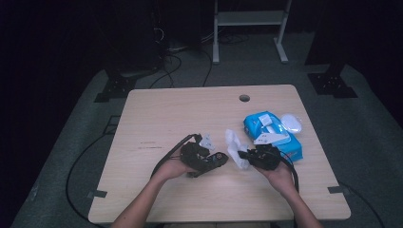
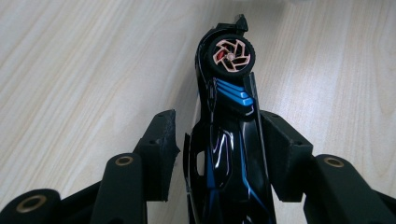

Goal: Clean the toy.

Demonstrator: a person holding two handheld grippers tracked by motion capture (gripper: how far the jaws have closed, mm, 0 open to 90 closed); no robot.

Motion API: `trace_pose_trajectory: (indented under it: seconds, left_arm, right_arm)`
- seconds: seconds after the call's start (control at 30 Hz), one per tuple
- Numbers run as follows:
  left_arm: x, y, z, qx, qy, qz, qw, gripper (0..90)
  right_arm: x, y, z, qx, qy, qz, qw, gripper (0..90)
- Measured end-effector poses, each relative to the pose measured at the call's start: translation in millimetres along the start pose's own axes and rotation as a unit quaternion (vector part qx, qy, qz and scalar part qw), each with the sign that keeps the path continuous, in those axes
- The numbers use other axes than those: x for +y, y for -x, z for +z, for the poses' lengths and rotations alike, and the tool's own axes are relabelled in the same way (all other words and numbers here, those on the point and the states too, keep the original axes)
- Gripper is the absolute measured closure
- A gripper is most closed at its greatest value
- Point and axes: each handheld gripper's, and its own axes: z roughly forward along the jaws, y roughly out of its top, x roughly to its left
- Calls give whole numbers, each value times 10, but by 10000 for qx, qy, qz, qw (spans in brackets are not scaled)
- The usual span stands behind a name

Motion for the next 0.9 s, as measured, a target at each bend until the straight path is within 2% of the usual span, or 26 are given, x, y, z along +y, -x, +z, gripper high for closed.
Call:
trace_pose_trajectory:
  seconds: [0.17, 0.27, 0.4, 0.53, 0.77, 0.9]
  left_arm:
    - [53, 0, 77, -89, -238, 47, 9997, 495]
    - [67, 1, 115, -107, -336, -5, 9994, 494]
    - [102, 16, 160, -52, -460, 17, 9989, 497]
    - [145, 32, 189, 125, -636, 162, 9978, 551]
    - [121, 57, 173, 165, -444, 259, 9985, 575]
    - [125, 97, 158, 196, -410, 369, 9983, 577]
  right_arm:
    - [2, -21, 31, 22, -40, -23, 10000, 829]
    - [-1, -23, 42, 32, -51, -29, 10000, 829]
    - [-4, -23, 56, 46, -65, -40, 10000, 829]
    - [-10, -26, 65, 66, -78, -26, 9999, 829]
    - [-42, 25, 96, 209, -95, 98, 9997, 829]
    - [-28, 20, 78, 385, 38, 168, 9991, 829]
